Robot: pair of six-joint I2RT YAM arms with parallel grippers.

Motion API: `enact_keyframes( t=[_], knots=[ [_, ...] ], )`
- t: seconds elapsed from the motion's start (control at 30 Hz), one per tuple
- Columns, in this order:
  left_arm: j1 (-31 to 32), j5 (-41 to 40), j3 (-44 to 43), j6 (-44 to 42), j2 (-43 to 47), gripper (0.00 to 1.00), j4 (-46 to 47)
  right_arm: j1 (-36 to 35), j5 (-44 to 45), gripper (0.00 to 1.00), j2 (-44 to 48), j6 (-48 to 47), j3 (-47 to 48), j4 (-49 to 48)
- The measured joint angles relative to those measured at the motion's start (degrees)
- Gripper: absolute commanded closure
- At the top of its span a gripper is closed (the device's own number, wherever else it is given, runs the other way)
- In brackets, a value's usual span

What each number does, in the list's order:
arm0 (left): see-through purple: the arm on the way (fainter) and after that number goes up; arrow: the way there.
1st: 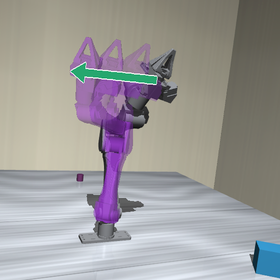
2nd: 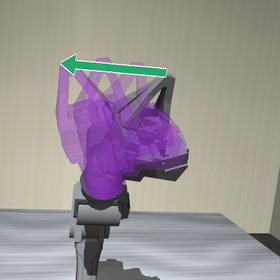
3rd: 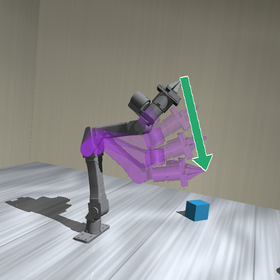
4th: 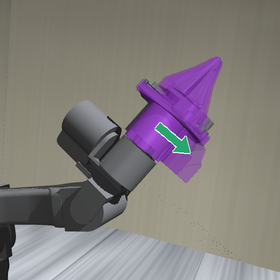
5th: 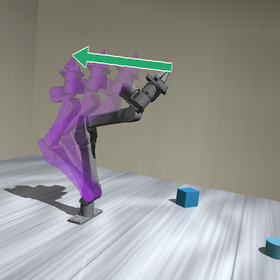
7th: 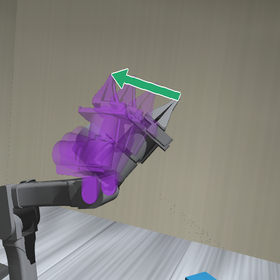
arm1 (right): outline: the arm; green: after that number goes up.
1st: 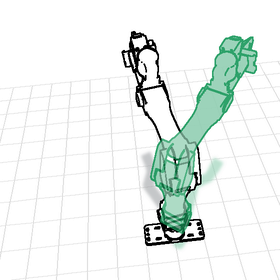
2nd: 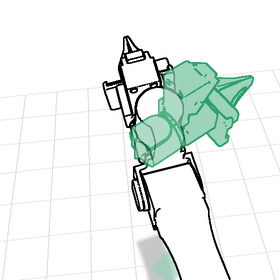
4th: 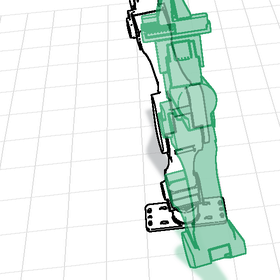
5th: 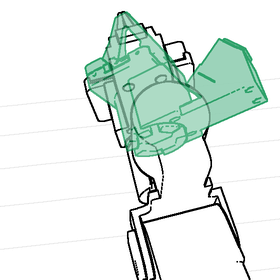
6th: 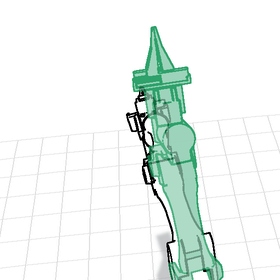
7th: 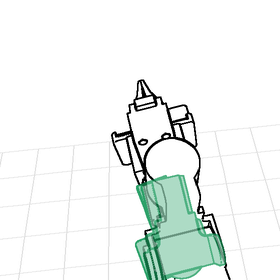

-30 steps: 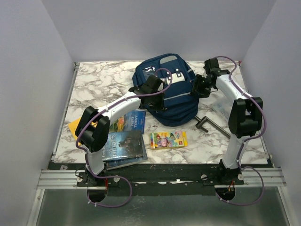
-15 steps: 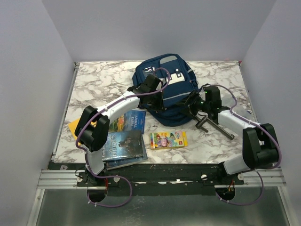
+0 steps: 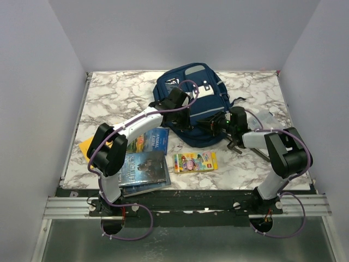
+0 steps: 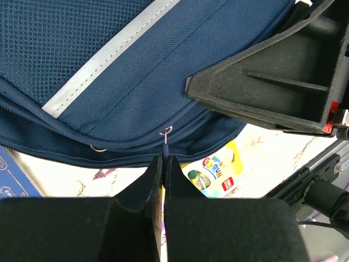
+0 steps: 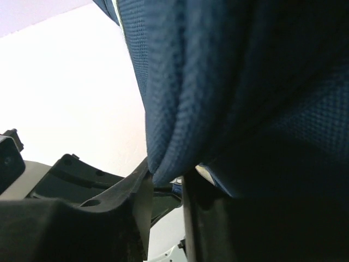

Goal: Pack the student bag
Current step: Unzip the student bag at the center of the board.

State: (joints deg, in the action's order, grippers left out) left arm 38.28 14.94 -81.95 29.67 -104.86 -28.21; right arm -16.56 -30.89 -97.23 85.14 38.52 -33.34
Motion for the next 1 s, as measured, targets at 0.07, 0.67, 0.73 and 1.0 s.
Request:
enact_keyframes(
  t=[0.07, 0.67, 0.73, 1.0],
  knots=[
    [0.07, -0.55, 0.02, -0.15, 0.28, 1.0, 0.07, 0.0, 0.09, 0.92, -0.15, 0.2, 0.02, -0.04],
    [-8.35, 2.1, 1.09, 6.58, 0.7, 1.0, -0.61, 3.15, -11.96, 0.99, -6.27, -10.43, 6.58, -0.39],
    [-9.35, 2.49, 0.98, 6.62, 0.68, 1.0, -0.87, 3.93, -13.86, 0.99, -6.54, -12.85, 8.92, 2.21],
    [-13.16, 0.48, -0.11, 6.29, 0.26, 1.0, -0.72, 7.67, -20.26, 0.99, -7.06, -17.7, 13.92, 8.9]
  ],
)
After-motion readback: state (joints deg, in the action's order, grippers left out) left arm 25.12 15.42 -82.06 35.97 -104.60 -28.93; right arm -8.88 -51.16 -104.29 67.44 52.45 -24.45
